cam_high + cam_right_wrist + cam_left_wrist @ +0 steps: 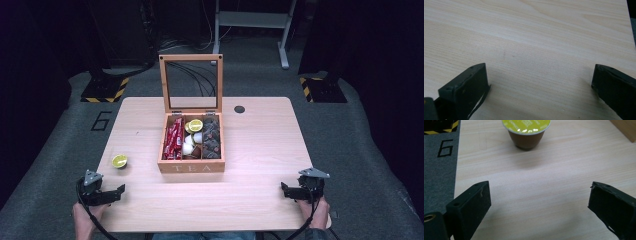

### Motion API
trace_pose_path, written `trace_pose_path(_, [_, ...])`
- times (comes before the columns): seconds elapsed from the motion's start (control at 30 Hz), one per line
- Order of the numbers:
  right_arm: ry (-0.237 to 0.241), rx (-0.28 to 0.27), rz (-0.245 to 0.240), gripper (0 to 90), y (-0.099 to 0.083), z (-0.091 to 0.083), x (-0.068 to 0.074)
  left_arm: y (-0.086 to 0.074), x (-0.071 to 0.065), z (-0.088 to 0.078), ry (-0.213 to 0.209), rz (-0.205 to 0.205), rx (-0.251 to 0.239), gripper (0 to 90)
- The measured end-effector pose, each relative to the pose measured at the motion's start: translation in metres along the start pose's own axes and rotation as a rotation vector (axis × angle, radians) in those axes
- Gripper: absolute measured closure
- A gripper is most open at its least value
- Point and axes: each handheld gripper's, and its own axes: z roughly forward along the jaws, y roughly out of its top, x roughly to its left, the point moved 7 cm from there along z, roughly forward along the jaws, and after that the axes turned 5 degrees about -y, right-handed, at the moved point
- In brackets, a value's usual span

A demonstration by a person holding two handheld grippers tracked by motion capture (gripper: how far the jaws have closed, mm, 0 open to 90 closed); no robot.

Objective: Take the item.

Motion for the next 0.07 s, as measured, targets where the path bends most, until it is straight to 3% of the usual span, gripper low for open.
trace_pose_path(0.07, [0.0,0.0,0.0,0.0,0.0,0.0,0.0,-0.0036,0.0005,0.0014,-0.004,-0.004,0.009,3.6])
